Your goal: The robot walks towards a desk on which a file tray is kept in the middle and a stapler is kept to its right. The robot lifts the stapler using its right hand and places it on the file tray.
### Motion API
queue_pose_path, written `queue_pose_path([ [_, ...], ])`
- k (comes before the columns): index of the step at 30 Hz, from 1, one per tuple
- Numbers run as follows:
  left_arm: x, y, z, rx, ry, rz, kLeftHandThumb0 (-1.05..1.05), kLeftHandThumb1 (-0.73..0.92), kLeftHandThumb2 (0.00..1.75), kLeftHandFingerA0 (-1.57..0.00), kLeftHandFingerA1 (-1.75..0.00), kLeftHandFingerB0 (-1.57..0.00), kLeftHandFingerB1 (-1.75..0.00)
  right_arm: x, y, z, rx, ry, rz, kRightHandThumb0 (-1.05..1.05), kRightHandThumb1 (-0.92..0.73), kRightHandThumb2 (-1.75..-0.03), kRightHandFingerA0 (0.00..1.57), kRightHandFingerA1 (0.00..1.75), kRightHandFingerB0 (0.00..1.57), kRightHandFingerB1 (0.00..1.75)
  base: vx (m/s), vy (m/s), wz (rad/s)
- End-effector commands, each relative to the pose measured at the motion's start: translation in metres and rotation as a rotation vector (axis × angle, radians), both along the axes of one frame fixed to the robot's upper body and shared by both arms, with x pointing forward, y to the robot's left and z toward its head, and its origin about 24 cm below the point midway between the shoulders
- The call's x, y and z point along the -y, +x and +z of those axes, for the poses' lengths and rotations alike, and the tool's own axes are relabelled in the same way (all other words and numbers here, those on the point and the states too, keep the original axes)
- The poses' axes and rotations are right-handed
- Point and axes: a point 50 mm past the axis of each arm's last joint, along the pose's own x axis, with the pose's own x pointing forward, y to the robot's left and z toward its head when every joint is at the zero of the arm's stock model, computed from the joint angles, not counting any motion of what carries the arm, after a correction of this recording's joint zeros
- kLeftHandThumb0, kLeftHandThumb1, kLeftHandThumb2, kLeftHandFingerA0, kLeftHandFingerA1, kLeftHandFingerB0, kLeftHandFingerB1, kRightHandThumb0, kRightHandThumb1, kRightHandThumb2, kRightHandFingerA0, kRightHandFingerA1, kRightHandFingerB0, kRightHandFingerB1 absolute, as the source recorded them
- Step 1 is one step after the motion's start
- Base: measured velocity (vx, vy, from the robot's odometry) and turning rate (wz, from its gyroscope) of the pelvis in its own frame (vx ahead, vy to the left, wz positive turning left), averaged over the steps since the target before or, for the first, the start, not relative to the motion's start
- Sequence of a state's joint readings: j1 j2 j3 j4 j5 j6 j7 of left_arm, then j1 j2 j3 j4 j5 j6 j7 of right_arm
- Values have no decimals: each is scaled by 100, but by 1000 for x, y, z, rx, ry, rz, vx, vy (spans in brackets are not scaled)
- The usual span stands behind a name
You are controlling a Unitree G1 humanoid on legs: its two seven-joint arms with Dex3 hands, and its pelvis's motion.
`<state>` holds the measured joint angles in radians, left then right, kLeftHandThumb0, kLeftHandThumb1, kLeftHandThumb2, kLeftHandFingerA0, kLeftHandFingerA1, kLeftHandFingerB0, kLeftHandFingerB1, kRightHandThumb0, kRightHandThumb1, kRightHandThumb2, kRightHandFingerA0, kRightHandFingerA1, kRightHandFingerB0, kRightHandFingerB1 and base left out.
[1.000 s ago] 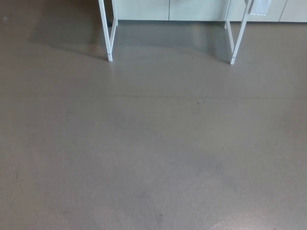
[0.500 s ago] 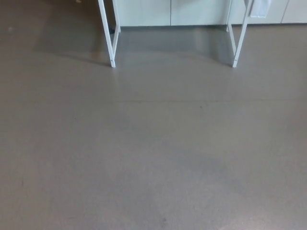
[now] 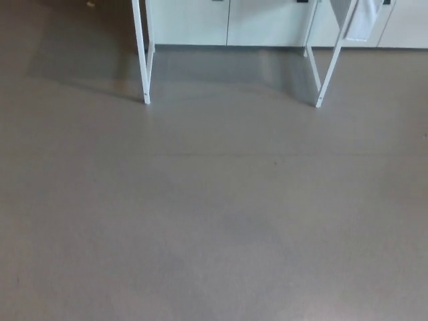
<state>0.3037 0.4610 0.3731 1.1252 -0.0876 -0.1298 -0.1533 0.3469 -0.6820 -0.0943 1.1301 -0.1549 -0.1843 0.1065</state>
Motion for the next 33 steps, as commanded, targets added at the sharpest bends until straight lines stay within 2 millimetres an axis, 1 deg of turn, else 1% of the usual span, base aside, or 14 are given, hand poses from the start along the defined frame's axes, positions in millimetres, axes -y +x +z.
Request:
queue_pose_path([
  [1,0,3,1,21,21,-16,-65,35,75,-64,-56,-62,-51,6,8,7,24,-14,15,-74,-75,-62,9,32,13,26,225,-8,15],
  [5,2,3,0,34,18,-7,-64,35,75,-64,-56,-62,-51,7,10,8,27,-17,20,-74,-75,-62,9,32,13,26,231,-113,10],
  [7,2,2,-1,24,11,3,-72,34,74,-67,-55,-65,-49,7,10,9,26,-18,21,-74,-75,-62,9,32,13,26,342,-226,24],
  [8,2,2,-1,23,13,-2,-73,34,74,-68,-55,-65,-49,7,11,9,27,-19,21,-74,-75,-62,9,32,13,26,417,-304,-71],
  [14,3,2,-2,37,11,1,-70,34,74,-67,-55,-64,-50,8,14,10,32,-21,23,-74,-75,-62,9,32,13,26,330,-147,21],
  [15,3,2,-2,38,10,2,-73,32,73,-70,-55,-66,-49,8,14,10,33,-21,24,-74,-75,-62,9,32,13,26,307,-21,-1],
  [24,3,2,-3,38,10,2,-72,33,73,-69,-55,-66,-49,9,18,11,39,-24,30,-74,-75,-62,9,32,13,26,412,117,-23],
  [25,3,3,-3,39,9,4,-74,30,73,-72,-55,-68,-48,9,19,11,41,-24,31,-74,-75,-62,9,32,13,26,544,171,-71],
  [26,3,3,-3,34,11,5,-74,30,73,-72,-55,-68,-48,9,19,11,41,-24,31,-74,-75,-62,9,32,13,26,549,181,-35],
  [29,4,1,-3,36,9,-6,-74,33,74,-70,-54,-66,-48,10,21,12,42,-26,35,-74,-75,-62,9,32,13,26,424,123,-6],
  [30,4,0,-4,41,2,10,-73,32,72,-70,-54,-67,-48,10,21,13,42,-27,36,-74,-75,-62,9,32,13,26,331,40,3],
  [31,4,0,-4,37,0,14,-70,40,54,-74,-46,-76,-43,10,21,13,42,-28,37,-74,-75,-62,9,32,13,26,351,40,7],
  [32,4,0,-4,29,2,11,-70,40,54,-74,-46,-76,-43,10,21,13,42,-28,37,-74,-75,-62,9,32,13,26,293,17,8],
  [33,4,0,-5,19,3,9,-87,25,72,-81,-48,-85,-47,10,22,13,42,-28,37,-74,-75,-62,9,32,13,26,311,-36,12],
])
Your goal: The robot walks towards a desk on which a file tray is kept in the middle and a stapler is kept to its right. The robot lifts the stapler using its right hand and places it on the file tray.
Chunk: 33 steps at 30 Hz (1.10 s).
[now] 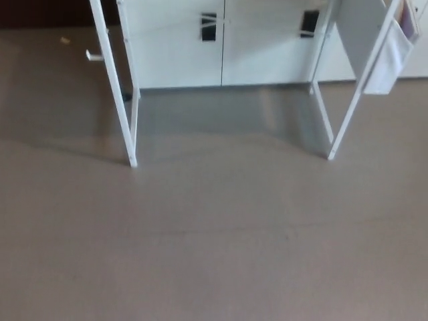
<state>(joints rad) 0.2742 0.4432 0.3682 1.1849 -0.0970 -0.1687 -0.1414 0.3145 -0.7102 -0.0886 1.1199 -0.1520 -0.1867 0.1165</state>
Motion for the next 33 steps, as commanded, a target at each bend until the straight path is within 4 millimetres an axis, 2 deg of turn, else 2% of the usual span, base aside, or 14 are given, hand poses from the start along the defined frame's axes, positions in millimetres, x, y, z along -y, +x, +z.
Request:
queue_pose_path([
  [1,-2,-1,1,-9,15,-12,-94,25,71,-82,-45,-89,-45,5,6,6,12,-14,8,-74,-75,-62,9,32,13,26,379,-51,16],
  [2,-2,-1,1,-10,14,-12,-94,25,71,-82,-45,-89,-45,5,6,6,12,-14,8,-74,-75,-62,9,32,13,26,435,-86,18],
  [3,-2,-1,1,-14,17,-12,-86,38,54,-84,-47,-84,-44,5,6,6,12,-14,8,-74,-75,-62,9,32,13,26,432,-118,17],
  [4,-3,-1,1,-16,22,-15,-81,29,72,-76,-50,-78,-48,5,6,6,12,-14,8,-74,-75,-62,9,32,13,26,486,-168,24],
  [5,-3,-1,2,-10,22,-20,-81,29,72,-76,-50,-78,-48,5,6,6,12,-14,8,-74,-75,-62,9,32,13,26,591,-203,32],
  [6,-3,0,1,-16,25,-21,-82,39,54,-83,-46,-83,-43,5,6,6,12,-14,8,-74,-75,-62,9,32,13,26,606,-228,-83],
  [7,-3,0,1,-7,19,-14,-81,28,72,-76,-51,-79,-48,5,6,6,12,-14,8,-74,-75,-62,9,32,13,26,653,214,40],
  [8,-2,0,1,-2,16,-11,-81,28,72,-76,-51,-79,-48,5,6,6,12,-14,8,-74,-75,-62,9,32,13,26,645,198,60],
  [9,-2,0,2,3,18,-20,-74,40,54,-77,-46,-77,-43,5,6,6,12,-14,7,-74,-75,-62,9,32,13,26,648,187,31],
  [10,-2,0,2,1,18,-20,-81,29,72,-76,-50,-79,-48,5,6,6,13,-14,7,-74,-75,-62,9,32,13,26,648,192,9],
  [11,-3,0,1,-3,18,-19,-81,29,72,-76,-50,-79,-48,5,6,6,12,-14,7,-74,-75,-62,9,32,13,26,641,196,-2],
  [12,-2,0,1,6,16,-16,-75,39,54,-77,-47,-78,-43,5,6,6,12,-14,7,-74,-75,-62,9,32,13,26,371,-85,-7],
  [13,-2,0,2,16,14,-16,-76,31,73,-71,-55,-67,-48,4,6,5,13,-13,6,-74,-75,-62,9,32,13,26,386,-77,-9],
  [33,-2,-1,2,3,18,-29,-78,31,74,-72,-54,-67,-48,5,6,6,11,-14,9,-74,-75,-62,9,32,13,26,437,32,-13],
])
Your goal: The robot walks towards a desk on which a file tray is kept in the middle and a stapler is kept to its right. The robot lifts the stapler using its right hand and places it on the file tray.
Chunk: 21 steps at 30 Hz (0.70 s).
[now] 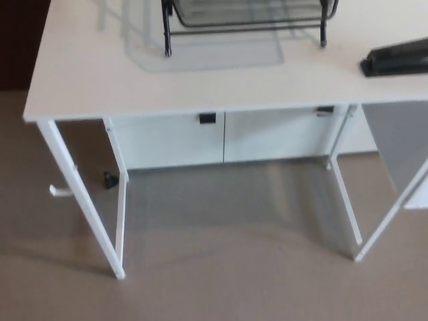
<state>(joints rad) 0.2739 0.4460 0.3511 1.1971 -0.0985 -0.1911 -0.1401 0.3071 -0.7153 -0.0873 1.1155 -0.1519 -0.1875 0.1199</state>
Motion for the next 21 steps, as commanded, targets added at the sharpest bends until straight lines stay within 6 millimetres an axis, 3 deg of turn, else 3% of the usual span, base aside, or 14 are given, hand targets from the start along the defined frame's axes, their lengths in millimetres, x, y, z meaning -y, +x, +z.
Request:
queue_pose_path([
  [1,-2,-1,2,12,7,3,-78,32,74,-71,-54,-67,-48,4,2,4,3,-13,1,-74,-75,-62,9,32,13,26,221,-154,9],
  [2,-2,-1,2,5,12,-6,-71,41,54,-75,-46,-75,-43,4,2,4,3,-13,1,-74,-75,-62,9,32,13,26,312,-132,23],
  [3,-2,-1,2,-1,16,-11,-80,27,74,-80,-56,-72,-49,4,2,4,3,-14,1,-74,-75,-62,9,32,13,26,257,-311,2],
  [7,-2,-1,2,-2,19,-13,-80,27,74,-80,-57,-72,-49,4,2,4,3,-13,1,-74,-75,-62,9,32,13,26,186,-216,13],
  [8,-2,-1,3,2,19,-29,-76,35,76,-69,-54,-64,-48,4,2,4,3,-13,1,-74,-75,-62,9,32,13,26,75,-91,1],
  [13,-2,-2,2,5,14,-23,-79,33,76,-72,-54,-66,-47,4,2,4,3,-13,1,-74,-75,-62,9,32,13,26,57,1,-6],
  [14,-2,-2,2,1,13,-20,-76,32,72,-71,-52,-74,-49,4,2,5,3,-14,1,-74,-75,-62,9,32,13,26,79,69,-8],
  [17,-1,-1,1,5,10,-15,-78,29,75,-73,-55,-67,-48,5,3,5,2,-15,2,-74,-75,-62,9,32,13,26,79,127,-5],
  [18,-1,-1,1,-5,15,-14,-77,41,55,-78,-46,-78,-42,5,3,5,2,-15,2,-74,-75,-62,9,32,13,26,128,179,15],
  [21,-1,-1,1,-9,15,-11,-77,41,55,-77,-46,-78,-42,5,3,5,2,-15,2,-74,-75,-62,9,32,13,26,92,130,-2],
])
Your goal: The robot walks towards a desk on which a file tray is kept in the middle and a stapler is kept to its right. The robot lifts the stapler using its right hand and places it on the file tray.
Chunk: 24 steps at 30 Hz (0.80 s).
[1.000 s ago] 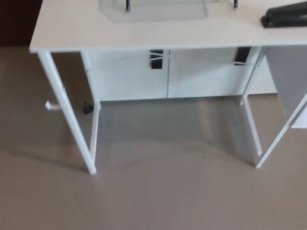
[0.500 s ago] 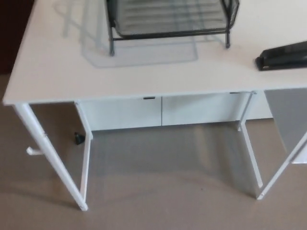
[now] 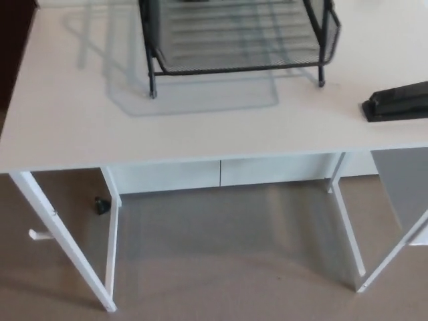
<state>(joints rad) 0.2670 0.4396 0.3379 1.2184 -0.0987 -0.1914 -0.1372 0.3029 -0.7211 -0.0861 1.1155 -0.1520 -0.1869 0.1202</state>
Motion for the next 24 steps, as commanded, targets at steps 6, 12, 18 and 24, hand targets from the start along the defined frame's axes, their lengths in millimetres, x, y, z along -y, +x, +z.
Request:
queue_pose_path([
  [6,-5,1,6,26,23,-20,-73,36,76,-67,-54,-63,-49,3,1,3,0,-10,-1,-74,-75,-62,9,32,13,26,27,63,-7],
  [12,-6,0,6,20,25,-14,-71,40,54,-75,-47,-76,-43,3,2,3,1,-9,1,-74,-75,-62,9,32,13,26,28,-35,2],
  [18,-6,-3,5,13,17,20,-80,28,71,-75,-51,-78,-48,2,2,3,-2,-9,5,-74,-75,-62,9,32,13,26,127,-281,8],
  [24,-8,-12,9,28,28,18,-66,35,74,-66,-55,-63,-50,0,3,0,-13,-4,17,-74,-75,-62,9,32,13,26,93,-146,2],
])
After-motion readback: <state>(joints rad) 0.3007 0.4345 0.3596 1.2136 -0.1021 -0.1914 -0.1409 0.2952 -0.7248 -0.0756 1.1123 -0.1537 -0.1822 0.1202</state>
